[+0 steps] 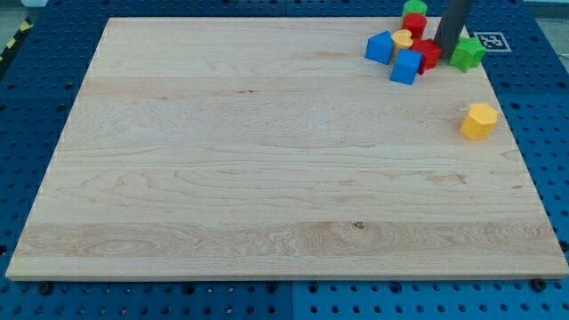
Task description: Place the green circle diagonal to the blue cube
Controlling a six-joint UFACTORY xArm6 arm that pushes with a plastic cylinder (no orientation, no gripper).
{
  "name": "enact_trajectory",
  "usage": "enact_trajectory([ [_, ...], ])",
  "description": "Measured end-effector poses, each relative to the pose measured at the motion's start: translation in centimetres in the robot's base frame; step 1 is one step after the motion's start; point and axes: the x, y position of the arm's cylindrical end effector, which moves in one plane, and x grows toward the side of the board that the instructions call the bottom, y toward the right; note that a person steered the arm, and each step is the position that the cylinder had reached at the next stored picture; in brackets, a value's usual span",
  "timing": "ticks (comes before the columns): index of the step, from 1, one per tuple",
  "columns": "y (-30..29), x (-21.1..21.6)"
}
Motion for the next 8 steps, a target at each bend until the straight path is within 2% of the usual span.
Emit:
enact_trajectory([
  [1,-3.2,0.3],
  [2,-2.3,0.7],
  [4,8.7,8.5],
  [5,11.2,5.7],
  [6,11.1,-0.5],
  [7,9.9,-6.5],
  [8,7.5,-8.7],
])
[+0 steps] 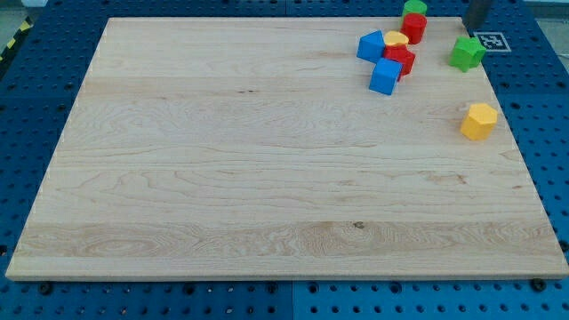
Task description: Place the green circle diagonal to the blue cube
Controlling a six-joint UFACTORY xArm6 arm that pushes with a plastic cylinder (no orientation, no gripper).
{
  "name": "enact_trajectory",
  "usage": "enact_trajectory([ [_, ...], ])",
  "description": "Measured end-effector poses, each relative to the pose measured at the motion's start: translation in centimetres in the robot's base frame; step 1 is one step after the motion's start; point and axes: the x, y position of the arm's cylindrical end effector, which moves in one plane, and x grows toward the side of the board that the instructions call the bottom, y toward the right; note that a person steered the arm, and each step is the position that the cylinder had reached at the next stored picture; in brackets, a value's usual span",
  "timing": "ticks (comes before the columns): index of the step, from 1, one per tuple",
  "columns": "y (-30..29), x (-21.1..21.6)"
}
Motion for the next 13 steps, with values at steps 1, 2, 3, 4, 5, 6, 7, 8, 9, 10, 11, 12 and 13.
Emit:
enact_trajectory([
  [1,-0.4,-0.3],
  [2,-2.5,-1.5],
  [3,-3.1,-1.5],
  [4,-6.2,-1.5],
  [5,-9.3,-1.5],
  [6,-11.4,-1.5],
  [7,-12.5,-1.5],
  [8,-13.6,-1.4],
  [9,-14.9,-1.4],
  [10,-16.7,-1.4],
  [11,-19.4,-1.4],
  [12,-22.2,-1.4],
  [13,-26.0,-1.5],
])
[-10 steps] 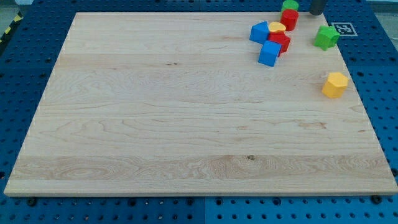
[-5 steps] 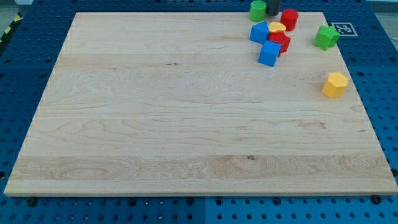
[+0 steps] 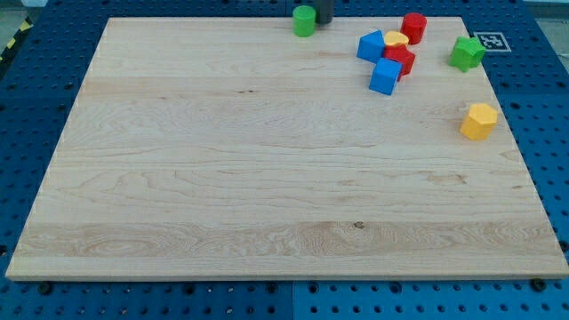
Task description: Place the green circle diagonal to the blue cube
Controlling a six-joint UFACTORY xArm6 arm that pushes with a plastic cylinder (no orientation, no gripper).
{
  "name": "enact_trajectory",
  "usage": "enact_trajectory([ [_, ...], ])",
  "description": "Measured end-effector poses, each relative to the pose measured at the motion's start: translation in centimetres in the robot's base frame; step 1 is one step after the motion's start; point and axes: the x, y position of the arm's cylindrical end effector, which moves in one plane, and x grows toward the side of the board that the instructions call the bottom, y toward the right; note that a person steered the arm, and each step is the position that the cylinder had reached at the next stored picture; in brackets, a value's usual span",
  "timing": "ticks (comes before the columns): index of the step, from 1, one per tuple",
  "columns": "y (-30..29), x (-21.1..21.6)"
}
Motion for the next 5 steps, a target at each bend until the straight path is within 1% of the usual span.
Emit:
enact_trajectory([
  [1,-4.5,0.0],
  [2,-6.9,0.2],
  [5,2.5,0.1],
])
